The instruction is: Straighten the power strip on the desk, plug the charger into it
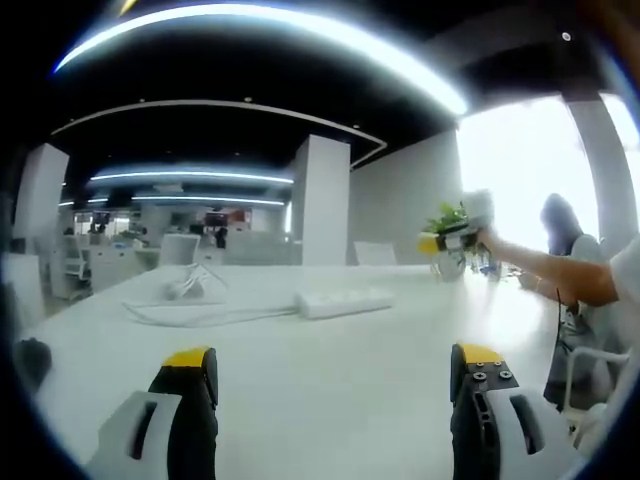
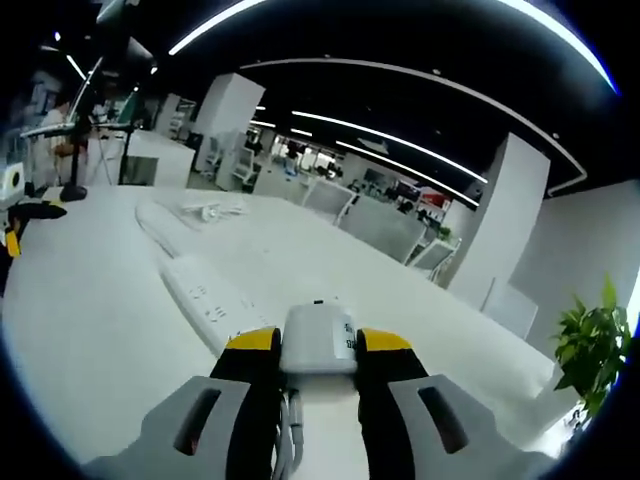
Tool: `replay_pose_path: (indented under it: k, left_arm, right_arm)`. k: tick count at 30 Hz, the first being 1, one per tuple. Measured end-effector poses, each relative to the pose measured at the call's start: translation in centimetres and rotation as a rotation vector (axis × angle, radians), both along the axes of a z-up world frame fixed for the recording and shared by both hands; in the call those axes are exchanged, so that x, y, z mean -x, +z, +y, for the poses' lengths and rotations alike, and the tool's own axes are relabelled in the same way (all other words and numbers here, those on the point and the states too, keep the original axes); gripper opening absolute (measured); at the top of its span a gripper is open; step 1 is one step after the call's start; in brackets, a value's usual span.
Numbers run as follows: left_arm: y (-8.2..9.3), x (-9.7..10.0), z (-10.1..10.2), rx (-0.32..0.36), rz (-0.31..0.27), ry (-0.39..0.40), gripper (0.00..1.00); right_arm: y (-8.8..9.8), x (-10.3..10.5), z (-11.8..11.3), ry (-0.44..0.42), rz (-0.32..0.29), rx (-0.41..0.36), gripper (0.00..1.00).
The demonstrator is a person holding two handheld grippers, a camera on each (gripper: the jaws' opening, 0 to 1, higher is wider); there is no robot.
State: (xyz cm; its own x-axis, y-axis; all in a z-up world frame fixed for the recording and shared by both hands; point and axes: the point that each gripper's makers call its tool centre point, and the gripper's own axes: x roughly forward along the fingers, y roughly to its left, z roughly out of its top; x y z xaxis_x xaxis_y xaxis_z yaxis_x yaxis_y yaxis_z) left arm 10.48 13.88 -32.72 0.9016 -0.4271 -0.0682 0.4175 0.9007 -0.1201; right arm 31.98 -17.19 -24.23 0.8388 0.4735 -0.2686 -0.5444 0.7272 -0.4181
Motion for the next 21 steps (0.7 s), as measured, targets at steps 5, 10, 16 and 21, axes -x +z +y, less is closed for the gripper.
replay_pose_path:
  k: [5, 10, 16, 21]
  left_arm:
    - [0.1, 0.1, 0.0, 0.0, -0.004, -0.002, 0.99]
    - [0.0, 0.1, 0.1, 0.002, -0.002, 0.0, 0.99]
    - [0.0, 0.1, 0.2, 0.003, -0.002, 0.001, 0.99]
    - [0.0, 0.1, 0.3, 0.003, -0.002, 0.003, 0.99]
  right_arm:
    - [0.5, 0.0, 0.3, 0.004, -0.007, -0.002, 0.27]
    - [0.5, 0.0, 0.8, 0.011, -0.008, 0.008, 0.27]
    - [0.6, -0.1, 1.6, 0.022, -0.008, 0.024, 0.27]
    - [0.7, -0.2, 2.7, 0.038, -0.009, 0.029, 0.27]
